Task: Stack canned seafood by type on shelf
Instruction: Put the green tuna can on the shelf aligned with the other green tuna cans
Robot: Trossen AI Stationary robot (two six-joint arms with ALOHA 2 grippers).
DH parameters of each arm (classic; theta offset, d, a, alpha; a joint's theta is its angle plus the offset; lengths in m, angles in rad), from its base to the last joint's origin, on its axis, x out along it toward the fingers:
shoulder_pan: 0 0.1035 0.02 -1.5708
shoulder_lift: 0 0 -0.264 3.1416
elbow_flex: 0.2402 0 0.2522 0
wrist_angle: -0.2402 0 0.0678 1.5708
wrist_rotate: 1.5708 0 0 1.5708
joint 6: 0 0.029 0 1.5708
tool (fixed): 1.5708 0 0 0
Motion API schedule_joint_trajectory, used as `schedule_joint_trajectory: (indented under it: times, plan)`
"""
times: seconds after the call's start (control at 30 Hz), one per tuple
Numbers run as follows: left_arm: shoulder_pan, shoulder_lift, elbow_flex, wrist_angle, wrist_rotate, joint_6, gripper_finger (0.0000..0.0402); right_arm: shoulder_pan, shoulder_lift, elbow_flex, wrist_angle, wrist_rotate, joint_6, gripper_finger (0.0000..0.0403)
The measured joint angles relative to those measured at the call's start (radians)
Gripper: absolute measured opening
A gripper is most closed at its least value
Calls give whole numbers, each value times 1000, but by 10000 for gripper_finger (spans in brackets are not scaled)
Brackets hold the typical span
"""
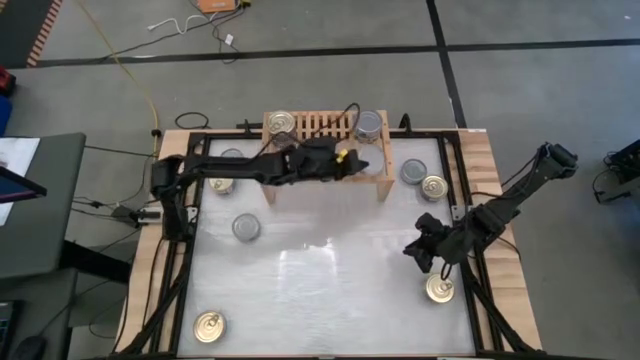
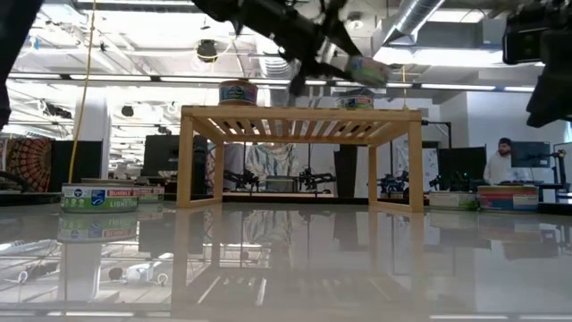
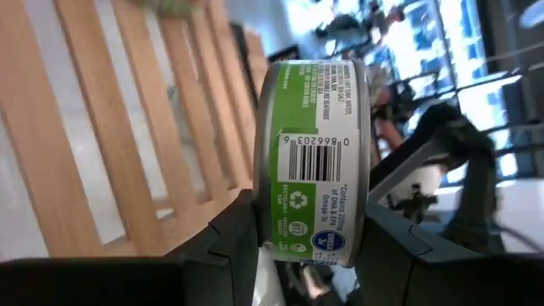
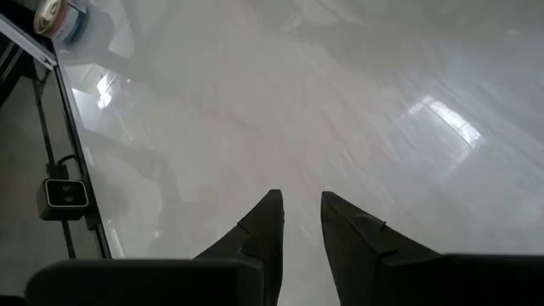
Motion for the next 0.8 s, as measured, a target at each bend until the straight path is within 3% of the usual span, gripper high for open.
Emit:
schedule_joint_trajectory:
  times: [0.23,0.8]
  plan:
    - [17,99,121,-65,49,18,142,-31,0,0,13,1,11,107]
    - [35,100,129,-53,39,74,168,-40,0,0,11,1,0,107]
